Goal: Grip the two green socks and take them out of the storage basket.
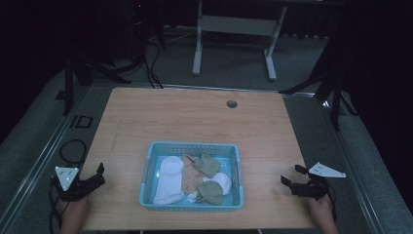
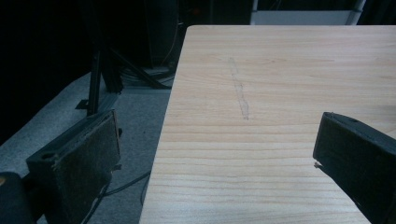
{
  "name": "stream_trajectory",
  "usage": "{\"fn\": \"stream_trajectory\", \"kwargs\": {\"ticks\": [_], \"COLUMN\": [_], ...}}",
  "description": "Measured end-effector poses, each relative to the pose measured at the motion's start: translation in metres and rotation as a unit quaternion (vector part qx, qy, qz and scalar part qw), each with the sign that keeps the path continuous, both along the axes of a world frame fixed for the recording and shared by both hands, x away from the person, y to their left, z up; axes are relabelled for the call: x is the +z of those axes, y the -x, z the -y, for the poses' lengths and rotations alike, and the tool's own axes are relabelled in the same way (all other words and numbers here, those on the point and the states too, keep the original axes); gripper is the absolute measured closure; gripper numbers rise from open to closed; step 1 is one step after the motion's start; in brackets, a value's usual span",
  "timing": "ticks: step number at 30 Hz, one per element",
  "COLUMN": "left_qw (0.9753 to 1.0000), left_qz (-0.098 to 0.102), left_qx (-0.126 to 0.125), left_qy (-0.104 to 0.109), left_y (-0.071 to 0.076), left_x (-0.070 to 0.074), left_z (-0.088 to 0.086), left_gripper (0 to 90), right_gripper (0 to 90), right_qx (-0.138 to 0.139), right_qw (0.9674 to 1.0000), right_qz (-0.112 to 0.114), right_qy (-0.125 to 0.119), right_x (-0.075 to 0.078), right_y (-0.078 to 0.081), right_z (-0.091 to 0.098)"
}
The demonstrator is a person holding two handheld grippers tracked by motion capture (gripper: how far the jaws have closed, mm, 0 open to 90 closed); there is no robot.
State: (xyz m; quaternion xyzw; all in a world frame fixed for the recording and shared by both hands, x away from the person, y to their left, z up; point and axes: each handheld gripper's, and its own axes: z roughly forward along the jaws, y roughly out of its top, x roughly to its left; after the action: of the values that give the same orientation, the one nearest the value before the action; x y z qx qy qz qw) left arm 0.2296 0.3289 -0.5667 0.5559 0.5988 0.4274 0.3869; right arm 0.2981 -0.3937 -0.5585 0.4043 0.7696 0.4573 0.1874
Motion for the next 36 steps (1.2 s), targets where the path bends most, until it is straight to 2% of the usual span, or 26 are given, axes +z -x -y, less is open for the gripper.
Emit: {"fn": "stream_trajectory", "kwargs": {"ticks": [2,6,7,10,14,19,24,25,28,33,36], "left_qw": [1.0000,1.0000,1.0000,0.9999,0.9999,0.9998,0.9998,0.9998,0.9998,0.9998,0.9998], "left_qz": [-0.001,-0.002,-0.005,-0.010,-0.014,-0.018,-0.008,-0.007,-0.005,-0.004,-0.004], "left_qx": [0.001,0.000,-0.001,-0.003,-0.003,-0.009,-0.014,-0.015,-0.018,-0.018,-0.017], "left_qy": [-0.002,-0.002,0.001,0.006,0.005,0.003,0.009,0.010,0.010,0.008,0.009], "left_y": [-0.001,-0.001,-0.002,-0.003,-0.004,-0.004,-0.002,-0.002,-0.001,-0.001,-0.001], "left_x": [0.000,0.000,0.000,0.000,0.000,0.000,0.000,0.000,0.000,0.000,0.000], "left_z": [0.001,0.001,0.000,-0.001,-0.001,0.000,-0.001,-0.001,-0.001,-0.001,-0.001], "left_gripper": [0.4,0.4,0.3,0.4,0.4,0.4,0.3,0.4,0.3,0.4,0.3], "right_gripper": [12.6,13.1,13.0,13.0,13.1,13.6,13.5,13.1,12.9,12.6,11.8], "right_qx": [0.016,0.028,0.028,0.027,0.050,0.106,0.141,0.146,0.151,0.166,0.157], "right_qw": [0.9998,0.9995,0.9996,0.9996,0.9987,0.9929,0.9831,0.9807,0.9765,0.9705,0.9693], "right_qz": [0.003,0.007,0.002,0.002,-0.009,-0.049,-0.100,-0.106,-0.114,-0.124,-0.113], "right_qy": [0.011,0.010,0.003,0.003,0.006,0.026,0.061,0.076,0.103,0.124,0.152], "right_x": [0.000,0.002,0.003,0.004,0.006,0.008,0.010,0.011,0.014,0.022,0.027], "right_y": [0.000,0.001,0.001,0.000,-0.002,-0.008,-0.012,-0.013,-0.013,-0.014,-0.010], "right_z": [0.000,-0.001,0.000,0.002,0.003,0.000,-0.011,-0.014,-0.019,-0.025,-0.034]}}
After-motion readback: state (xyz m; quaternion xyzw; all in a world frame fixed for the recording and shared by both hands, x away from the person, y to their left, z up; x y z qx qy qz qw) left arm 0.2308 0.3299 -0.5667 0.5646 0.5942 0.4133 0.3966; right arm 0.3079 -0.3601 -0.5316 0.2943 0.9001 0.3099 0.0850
